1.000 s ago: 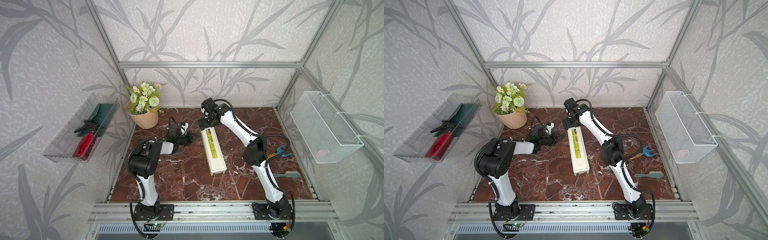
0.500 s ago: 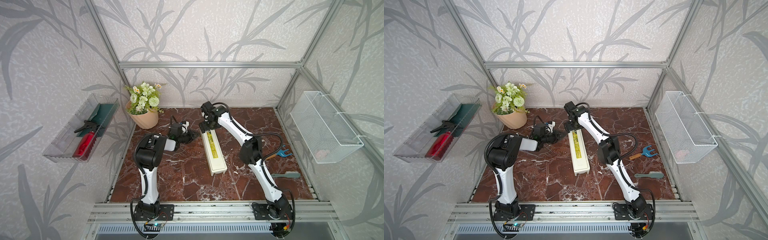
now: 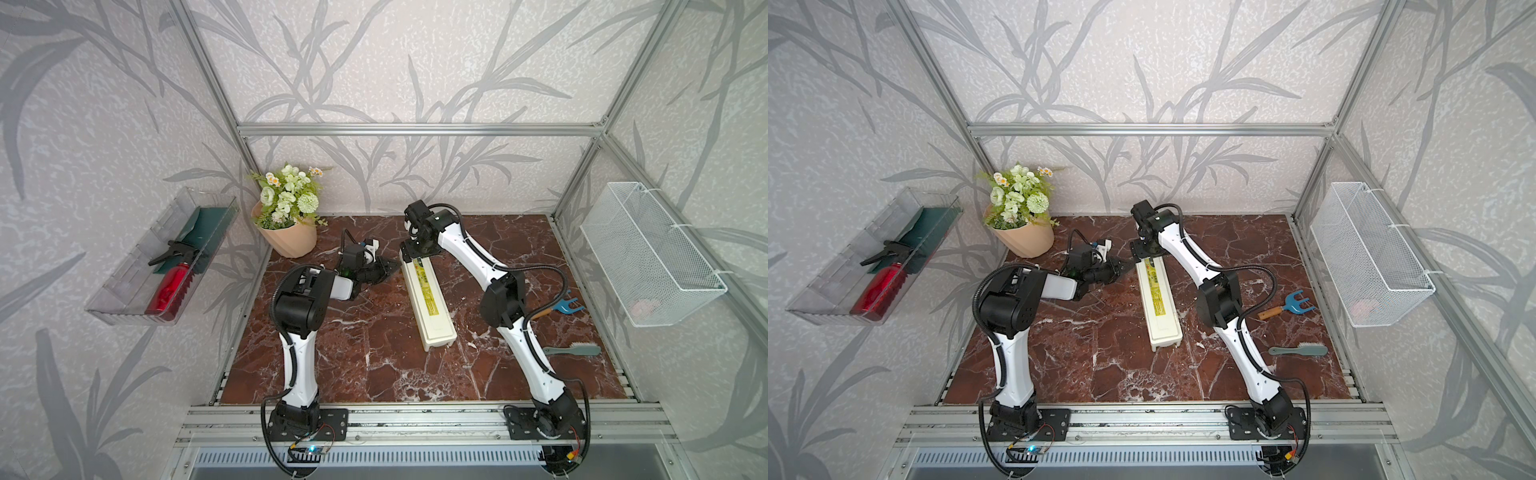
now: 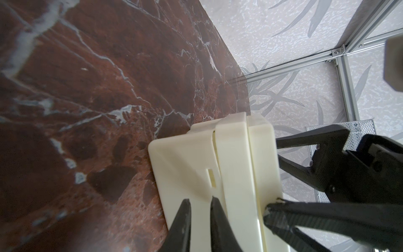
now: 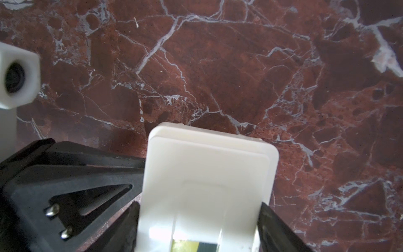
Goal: Put plastic wrap rolls into dispensers
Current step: Close the lid on the plastic wrap cutting box.
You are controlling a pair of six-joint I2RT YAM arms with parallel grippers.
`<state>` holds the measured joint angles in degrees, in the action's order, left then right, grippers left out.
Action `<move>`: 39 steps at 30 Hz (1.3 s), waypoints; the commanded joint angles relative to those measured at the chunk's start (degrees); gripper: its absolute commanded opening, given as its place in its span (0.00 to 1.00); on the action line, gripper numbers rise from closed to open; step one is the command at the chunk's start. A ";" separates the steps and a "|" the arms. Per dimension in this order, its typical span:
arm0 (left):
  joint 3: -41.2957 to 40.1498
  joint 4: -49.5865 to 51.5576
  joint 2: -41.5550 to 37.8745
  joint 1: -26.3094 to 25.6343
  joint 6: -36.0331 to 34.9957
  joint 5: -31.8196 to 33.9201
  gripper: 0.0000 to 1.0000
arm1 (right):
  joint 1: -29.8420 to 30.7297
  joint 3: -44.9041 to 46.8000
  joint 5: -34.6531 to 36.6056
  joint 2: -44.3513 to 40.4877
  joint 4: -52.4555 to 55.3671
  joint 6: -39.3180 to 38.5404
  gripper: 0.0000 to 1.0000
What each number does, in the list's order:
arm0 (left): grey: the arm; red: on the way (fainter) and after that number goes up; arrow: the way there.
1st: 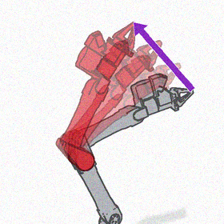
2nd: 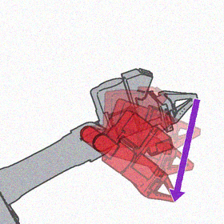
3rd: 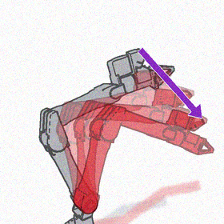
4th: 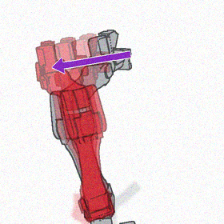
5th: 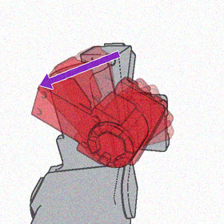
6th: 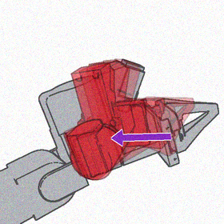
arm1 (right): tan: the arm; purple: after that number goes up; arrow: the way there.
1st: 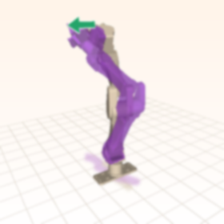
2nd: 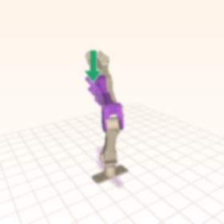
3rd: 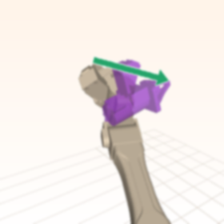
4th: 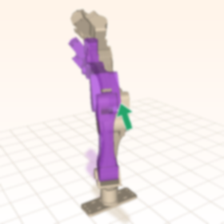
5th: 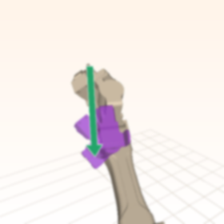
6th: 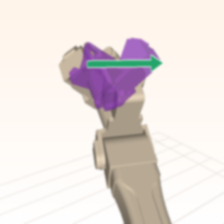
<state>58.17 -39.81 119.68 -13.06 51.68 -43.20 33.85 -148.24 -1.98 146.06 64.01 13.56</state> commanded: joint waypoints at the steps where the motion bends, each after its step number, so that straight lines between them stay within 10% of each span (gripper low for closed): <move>1: 1.76 -2.36 1.90 0.32 1.21 -0.80 0.16 | -0.04 -1.74 -0.86 2.67 3.41 -0.97 0.75; 28: 6.34 -5.85 6.45 -1.44 5.40 -1.73 0.11 | 3.22 -2.54 -1.54 4.93 6.28 -2.83 0.76; 39: 2.56 -30.97 11.32 -1.70 21.11 -7.36 0.05 | 3.11 -2.15 -0.92 5.13 6.75 -4.30 0.76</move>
<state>61.32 -57.01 129.47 -12.91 65.82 -45.45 35.24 -151.00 1.10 147.63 66.57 14.28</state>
